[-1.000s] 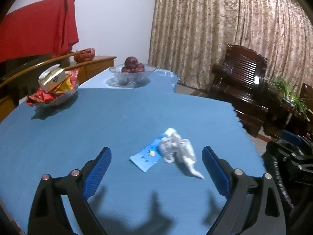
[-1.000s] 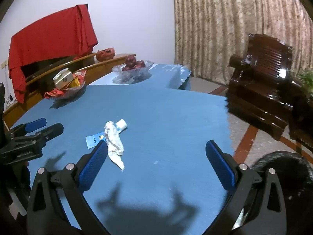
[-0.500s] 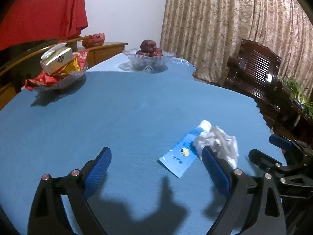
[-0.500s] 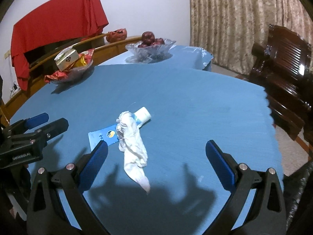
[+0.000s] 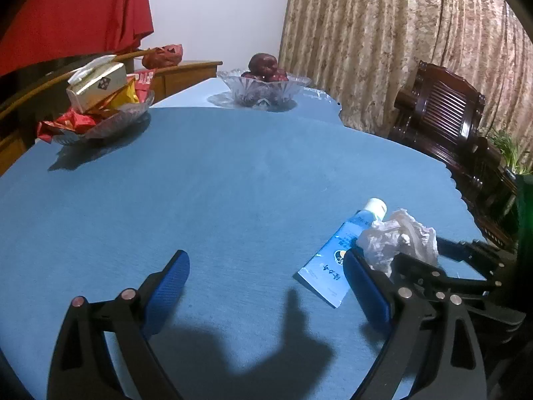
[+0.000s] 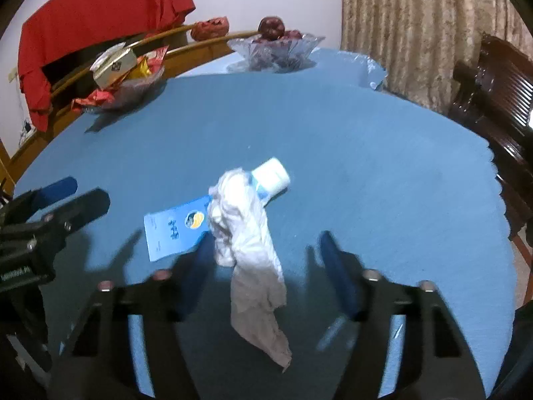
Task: Collect trash
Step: 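Move both open grippers back over the tissue and blue tube on the table, then grasp the white tissue with the right gripper while the left grasps the blue tube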
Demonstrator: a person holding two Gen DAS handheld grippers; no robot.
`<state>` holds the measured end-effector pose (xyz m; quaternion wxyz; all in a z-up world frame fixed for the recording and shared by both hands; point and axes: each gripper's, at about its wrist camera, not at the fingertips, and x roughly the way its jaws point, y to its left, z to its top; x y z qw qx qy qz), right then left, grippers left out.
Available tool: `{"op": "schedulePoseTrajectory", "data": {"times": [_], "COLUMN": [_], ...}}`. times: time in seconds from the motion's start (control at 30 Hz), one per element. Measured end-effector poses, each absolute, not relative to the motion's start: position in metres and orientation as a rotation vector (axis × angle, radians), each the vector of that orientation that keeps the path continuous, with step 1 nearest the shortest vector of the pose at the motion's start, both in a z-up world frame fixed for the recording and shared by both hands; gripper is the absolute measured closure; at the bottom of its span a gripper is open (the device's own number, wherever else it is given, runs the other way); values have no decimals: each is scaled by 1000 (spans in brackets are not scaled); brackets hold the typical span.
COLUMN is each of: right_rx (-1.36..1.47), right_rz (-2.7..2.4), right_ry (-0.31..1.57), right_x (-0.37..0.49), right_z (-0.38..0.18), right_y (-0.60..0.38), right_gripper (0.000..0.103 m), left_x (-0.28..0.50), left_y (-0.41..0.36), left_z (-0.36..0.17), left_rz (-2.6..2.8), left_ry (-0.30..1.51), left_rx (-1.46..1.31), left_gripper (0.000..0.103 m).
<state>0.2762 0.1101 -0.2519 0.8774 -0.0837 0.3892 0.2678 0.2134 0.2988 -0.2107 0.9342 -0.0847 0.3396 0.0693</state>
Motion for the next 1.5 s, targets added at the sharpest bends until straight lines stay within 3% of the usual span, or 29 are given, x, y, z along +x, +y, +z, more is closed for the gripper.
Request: {"op": "schedulePoseTrajectory", "data": {"times": [0.03, 0.1, 0.17, 0.2, 0.83, 1.17, 1.4, 1.5], "right_rx": [-173, -156, -142, -141, -56, -31, -19, -17], "right_rz": [567, 587, 602, 606, 451, 462, 460, 460], "right_ry": [823, 842, 853, 855, 796, 810, 819, 819], "right_x": [277, 278, 279, 279, 300, 303, 304, 304], "right_z": [-253, -255, -256, -256, -233, -242, -245, -244], "right_y": [110, 109, 107, 106, 25, 22, 20, 20], "right_gripper": [59, 80, 94, 95, 97, 97, 97, 97], "left_x": [214, 216, 218, 220, 291, 318, 326, 329], "left_y": [299, 299, 296, 295, 230, 217, 216, 216], "left_z": [-212, -213, -214, -214, -223, -242, -245, -245], "left_rz": [141, 136, 129, 124, -31, -56, -49, -43], "left_ry": [697, 701, 705, 707, 778, 884, 892, 889], "left_rx": [-176, -178, -175, -174, -113, -101, -101, -103], "left_gripper": [12, 12, 12, 12, 12, 31, 34, 44]}}
